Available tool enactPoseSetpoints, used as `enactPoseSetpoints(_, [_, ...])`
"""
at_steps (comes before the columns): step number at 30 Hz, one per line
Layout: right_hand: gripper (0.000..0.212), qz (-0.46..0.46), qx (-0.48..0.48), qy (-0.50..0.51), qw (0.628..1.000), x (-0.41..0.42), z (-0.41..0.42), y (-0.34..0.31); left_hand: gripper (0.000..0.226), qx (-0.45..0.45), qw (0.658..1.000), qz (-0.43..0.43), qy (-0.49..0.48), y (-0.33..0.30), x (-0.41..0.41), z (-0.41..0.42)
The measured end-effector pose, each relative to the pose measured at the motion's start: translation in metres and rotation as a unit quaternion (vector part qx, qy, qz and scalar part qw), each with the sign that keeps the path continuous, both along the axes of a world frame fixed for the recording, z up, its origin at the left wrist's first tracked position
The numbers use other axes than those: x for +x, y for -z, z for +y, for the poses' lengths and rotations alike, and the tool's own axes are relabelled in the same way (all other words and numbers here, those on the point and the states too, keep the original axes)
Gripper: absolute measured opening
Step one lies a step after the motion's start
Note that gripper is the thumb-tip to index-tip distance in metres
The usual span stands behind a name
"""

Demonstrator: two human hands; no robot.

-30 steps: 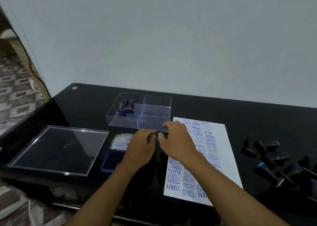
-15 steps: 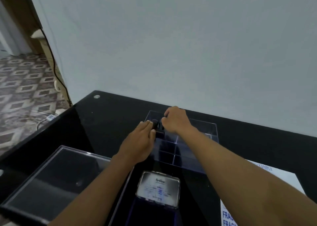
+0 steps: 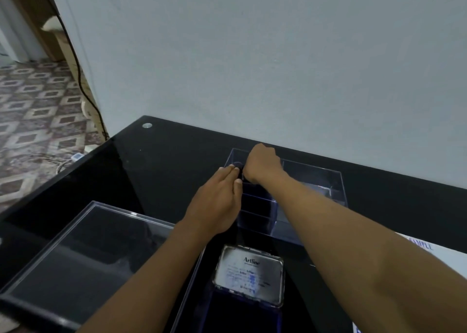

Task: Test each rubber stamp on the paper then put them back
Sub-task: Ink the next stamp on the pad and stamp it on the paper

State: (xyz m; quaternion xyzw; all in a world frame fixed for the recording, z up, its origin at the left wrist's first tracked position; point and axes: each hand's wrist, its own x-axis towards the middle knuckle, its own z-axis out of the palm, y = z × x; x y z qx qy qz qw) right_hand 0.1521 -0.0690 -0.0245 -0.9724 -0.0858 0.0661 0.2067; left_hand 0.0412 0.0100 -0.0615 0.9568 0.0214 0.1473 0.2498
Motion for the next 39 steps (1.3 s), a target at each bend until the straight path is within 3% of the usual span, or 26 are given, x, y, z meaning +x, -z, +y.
enactPoseSetpoints(3, [0.02, 0.01, 0.035, 0.018, 0.999, 0.0, -0.002, 0.001, 0.042, -0.007, 1.0, -0.003, 0.006, -0.002, -0.002, -0.001])
enactPoseSetpoints(7, [0.036, -0.004, 0.092, 0.005, 0.996, -0.002, -0.011, -0.008, 0.044, -0.015, 1.0, 0.022, 0.003, -0.005, -0.005, -0.003])
enactPoseSetpoints(13, [0.013, -0.088, 0.111, -0.08, 0.987, -0.031, -0.044, -0.044, 0.043, 0.01, 0.994, 0.106, 0.016, -0.018, -0.002, 0.002])
enactPoseSetpoints(18, [0.026, -0.137, 0.117, -0.131, 0.975, -0.087, -0.084, -0.07, 0.035, 0.012, 1.0, 0.02, 0.01, -0.038, -0.028, 0.001])
enactPoseSetpoints(21, [0.024, -0.13, 0.097, -0.155, 0.975, -0.128, -0.102, -0.072, 0.031, 0.019, 0.999, 0.015, 0.03, -0.043, -0.061, -0.002])
enactPoseSetpoints(24, [0.028, -0.09, 0.077, -0.162, 0.98, -0.164, -0.113, -0.057, 0.034, 0.042, 0.997, 0.062, 0.033, -0.045, -0.094, -0.003])
enactPoseSetpoints(28, [0.027, -0.045, 0.05, -0.219, 0.973, -0.212, -0.121, -0.029, 0.039, 0.095, 0.971, 0.202, 0.085, -0.053, -0.136, -0.005])
enactPoseSetpoints(32, [0.026, -0.029, 0.044, -0.234, 0.971, -0.232, -0.119, -0.009, 0.083, 0.16, 0.934, 0.302, 0.109, -0.055, -0.154, -0.016])
enactPoseSetpoints(35, [0.02, -0.036, 0.056, -0.245, 0.967, -0.237, -0.115, -0.006, 0.095, 0.204, 0.918, 0.321, 0.109, -0.048, -0.153, -0.024])
enactPoseSetpoints(39, [0.002, -0.066, 0.021, -0.279, 0.958, -0.243, -0.114, 0.002, 0.081, 0.215, 0.921, 0.308, 0.098, -0.038, -0.151, -0.024])
